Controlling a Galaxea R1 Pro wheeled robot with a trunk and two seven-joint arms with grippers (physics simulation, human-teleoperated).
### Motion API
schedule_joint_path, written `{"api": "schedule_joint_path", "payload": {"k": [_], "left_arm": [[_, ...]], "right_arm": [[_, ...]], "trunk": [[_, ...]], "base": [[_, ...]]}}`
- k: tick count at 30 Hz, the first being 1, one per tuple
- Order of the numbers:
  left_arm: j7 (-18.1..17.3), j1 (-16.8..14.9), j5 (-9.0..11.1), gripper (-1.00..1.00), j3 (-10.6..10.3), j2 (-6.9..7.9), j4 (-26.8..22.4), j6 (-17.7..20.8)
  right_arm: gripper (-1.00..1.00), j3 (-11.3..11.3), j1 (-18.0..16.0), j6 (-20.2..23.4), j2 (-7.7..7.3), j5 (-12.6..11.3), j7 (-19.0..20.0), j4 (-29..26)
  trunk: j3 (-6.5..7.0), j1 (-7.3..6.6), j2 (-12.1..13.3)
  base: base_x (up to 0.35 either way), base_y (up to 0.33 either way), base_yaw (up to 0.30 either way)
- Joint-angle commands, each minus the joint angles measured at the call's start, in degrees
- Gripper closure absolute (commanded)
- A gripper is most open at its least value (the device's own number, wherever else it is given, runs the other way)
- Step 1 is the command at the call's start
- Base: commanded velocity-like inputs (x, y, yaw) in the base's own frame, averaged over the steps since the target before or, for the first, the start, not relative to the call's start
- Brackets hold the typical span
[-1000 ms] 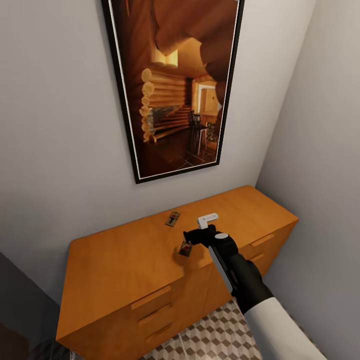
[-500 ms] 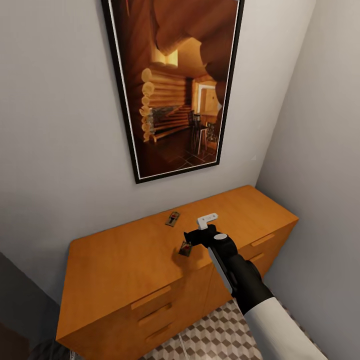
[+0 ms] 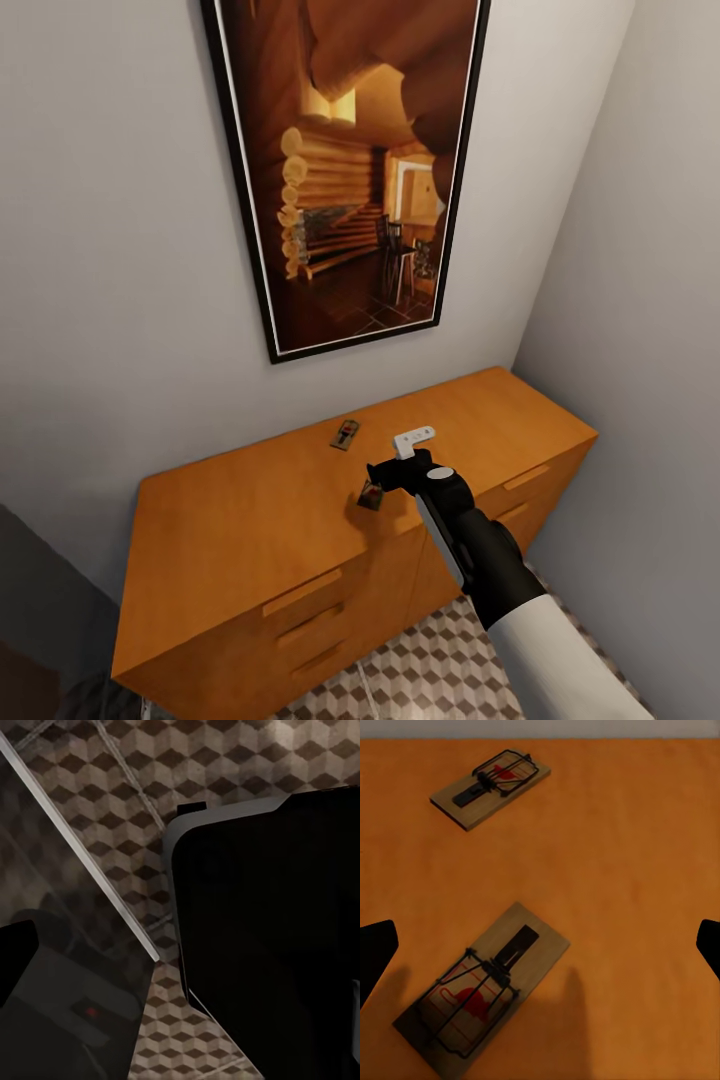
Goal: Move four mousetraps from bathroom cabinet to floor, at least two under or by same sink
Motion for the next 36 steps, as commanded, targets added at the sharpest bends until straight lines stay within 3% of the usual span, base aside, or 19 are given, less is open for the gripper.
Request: {"api": "schedule_joint_path", "payload": {"k": [1,36], "left_arm": [[0.1,-0.1,0.4,-1.00,-0.5,-0.03,0.2,-0.4],[0.1,-0.1,0.4,-1.00,-0.5,-0.03,0.2,-0.4]], "right_arm": [[-1.00,0.0,-0.1,0.3,-0.02,0.2,0.1,-0.1],[-1.00,0.1,-0.1,0.2,-0.11,0.2,0.1,0.5]], "trunk": [[-0.18,0.03,-0.1],[-2.64,0.03,-0.1]], "base": [[0.000,0.000,0.000],[0.000,0.000,0.000]]}}
